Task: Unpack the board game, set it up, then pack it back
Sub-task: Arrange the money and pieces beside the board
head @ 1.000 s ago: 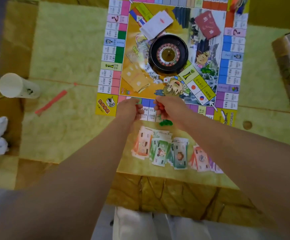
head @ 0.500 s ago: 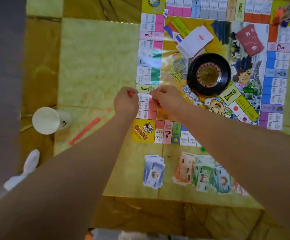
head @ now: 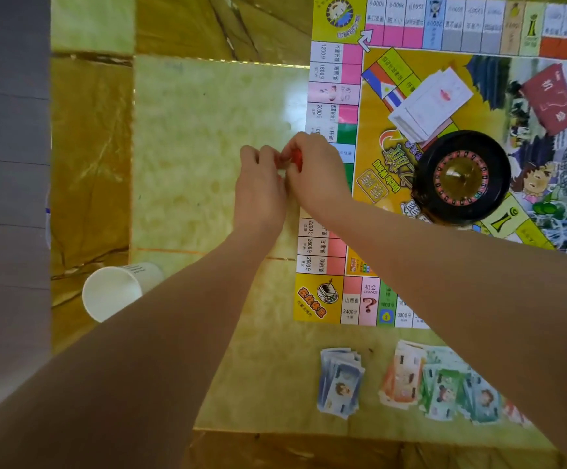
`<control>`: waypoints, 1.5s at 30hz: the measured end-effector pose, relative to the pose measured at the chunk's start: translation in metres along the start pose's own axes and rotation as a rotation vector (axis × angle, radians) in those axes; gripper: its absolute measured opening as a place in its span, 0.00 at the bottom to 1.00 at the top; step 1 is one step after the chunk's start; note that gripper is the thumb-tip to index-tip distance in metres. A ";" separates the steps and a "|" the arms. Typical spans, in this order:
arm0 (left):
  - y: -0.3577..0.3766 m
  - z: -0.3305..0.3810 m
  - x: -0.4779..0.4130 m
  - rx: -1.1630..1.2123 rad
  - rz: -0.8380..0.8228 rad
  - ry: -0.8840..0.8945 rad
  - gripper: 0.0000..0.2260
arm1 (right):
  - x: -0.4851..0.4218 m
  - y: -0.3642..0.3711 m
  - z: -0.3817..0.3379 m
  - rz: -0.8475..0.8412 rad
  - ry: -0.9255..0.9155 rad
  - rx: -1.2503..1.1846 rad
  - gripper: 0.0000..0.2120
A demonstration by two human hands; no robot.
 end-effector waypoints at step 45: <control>-0.010 -0.018 0.014 0.084 0.065 0.082 0.20 | 0.017 0.002 0.019 0.009 0.040 -0.041 0.19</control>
Point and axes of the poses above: each hand's wrist, its own x-axis away from the middle knuckle, its own y-axis out of the palm, z = x × y, the point moved 10 cm from there along -x, towards the middle knuckle, and after that the axes turned 12 degrees about -z, right-handed, at the moved point
